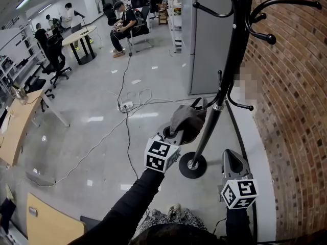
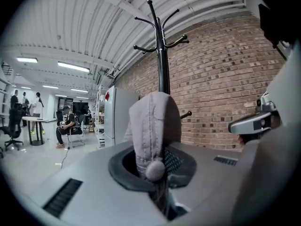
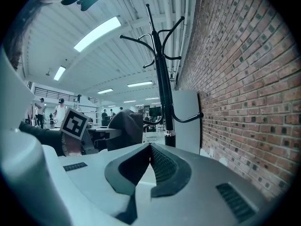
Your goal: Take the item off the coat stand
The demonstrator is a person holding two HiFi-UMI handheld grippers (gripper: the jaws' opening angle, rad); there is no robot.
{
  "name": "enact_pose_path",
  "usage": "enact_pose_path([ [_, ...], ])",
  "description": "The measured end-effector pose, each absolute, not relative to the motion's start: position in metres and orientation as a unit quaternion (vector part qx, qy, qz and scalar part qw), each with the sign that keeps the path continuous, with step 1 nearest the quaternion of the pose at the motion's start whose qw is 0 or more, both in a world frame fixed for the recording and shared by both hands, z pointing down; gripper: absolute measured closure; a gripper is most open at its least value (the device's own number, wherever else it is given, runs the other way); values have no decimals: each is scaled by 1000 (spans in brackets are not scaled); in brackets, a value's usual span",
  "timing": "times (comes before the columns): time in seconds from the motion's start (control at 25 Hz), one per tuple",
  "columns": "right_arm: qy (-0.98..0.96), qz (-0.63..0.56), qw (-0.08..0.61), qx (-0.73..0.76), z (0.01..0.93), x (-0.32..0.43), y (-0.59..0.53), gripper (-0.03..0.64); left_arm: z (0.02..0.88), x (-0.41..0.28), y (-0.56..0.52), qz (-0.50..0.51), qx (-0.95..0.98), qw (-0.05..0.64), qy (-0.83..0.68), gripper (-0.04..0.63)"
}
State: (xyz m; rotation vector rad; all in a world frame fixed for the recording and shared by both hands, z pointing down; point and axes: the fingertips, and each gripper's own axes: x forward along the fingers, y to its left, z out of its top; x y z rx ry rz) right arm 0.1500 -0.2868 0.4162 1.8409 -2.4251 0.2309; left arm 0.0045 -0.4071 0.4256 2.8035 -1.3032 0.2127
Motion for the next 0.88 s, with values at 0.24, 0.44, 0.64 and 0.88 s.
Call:
enact_pose_path([
  [0.24,-796,71,39,600,412,151,-283,617,412,-14,-392,65,899,11,-433,574],
  [0.44,-800,69,36,595,412,150,-280,617,407,-32,-378,62,890,12,-451,574],
  [0.64,-804,67,33,590,409,147,-277,617,403,-43,-361,62,888,14,-456,574],
  [0.88,-809,65,30,584,407,146,-269,617,415,-53,-337,78,877,13,-473,574],
])
